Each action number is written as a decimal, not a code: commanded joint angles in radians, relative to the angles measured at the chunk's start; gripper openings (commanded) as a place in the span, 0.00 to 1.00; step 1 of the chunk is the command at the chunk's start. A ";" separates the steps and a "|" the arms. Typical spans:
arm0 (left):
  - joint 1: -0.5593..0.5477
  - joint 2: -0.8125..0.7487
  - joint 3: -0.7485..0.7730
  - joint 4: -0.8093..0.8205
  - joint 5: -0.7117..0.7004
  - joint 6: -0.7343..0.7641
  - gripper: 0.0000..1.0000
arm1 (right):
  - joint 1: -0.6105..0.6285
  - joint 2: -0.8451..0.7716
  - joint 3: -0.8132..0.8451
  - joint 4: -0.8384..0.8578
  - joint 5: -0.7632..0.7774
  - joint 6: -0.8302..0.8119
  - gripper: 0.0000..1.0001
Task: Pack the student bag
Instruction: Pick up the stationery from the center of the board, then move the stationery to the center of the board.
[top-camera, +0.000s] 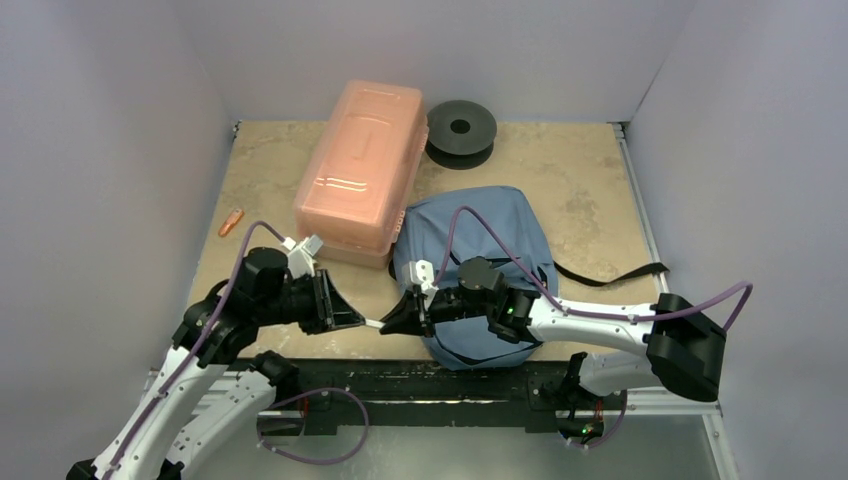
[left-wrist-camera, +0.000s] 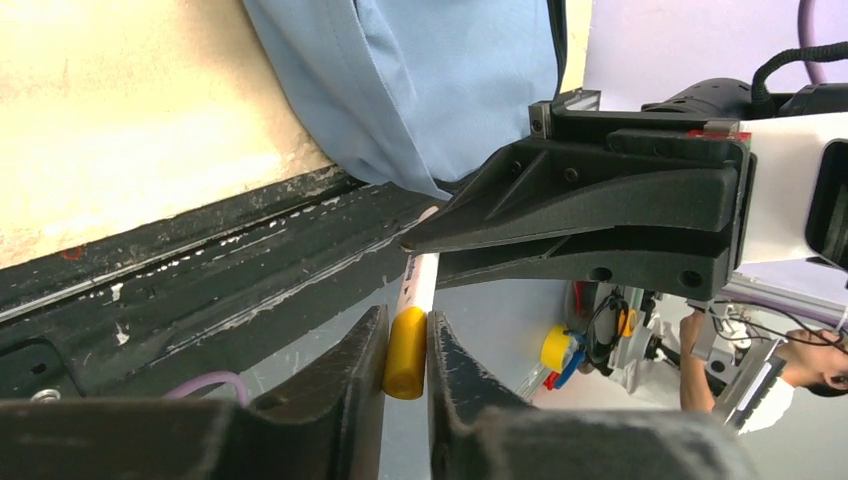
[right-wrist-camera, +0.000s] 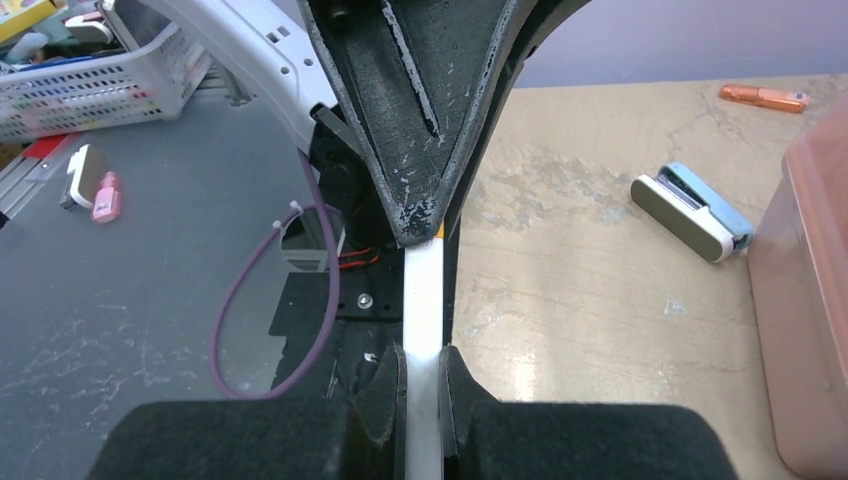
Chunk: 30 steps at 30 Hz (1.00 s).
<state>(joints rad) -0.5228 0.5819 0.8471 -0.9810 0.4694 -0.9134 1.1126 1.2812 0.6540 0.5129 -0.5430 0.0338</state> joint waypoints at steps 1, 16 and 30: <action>0.007 -0.001 0.030 0.034 -0.012 0.007 0.11 | 0.007 -0.027 0.012 0.038 -0.025 -0.029 0.00; 0.008 0.043 0.351 -0.477 -0.853 -0.035 0.00 | -0.024 -0.187 0.106 -0.300 0.493 0.170 0.99; 0.595 0.438 0.216 0.384 -1.063 0.309 0.00 | -0.069 -0.195 0.092 -0.314 0.437 0.170 0.99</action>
<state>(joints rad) -0.1047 0.8978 1.0870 -0.9695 -0.6220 -0.7204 1.0492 1.0927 0.7254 0.1860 -0.0975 0.1940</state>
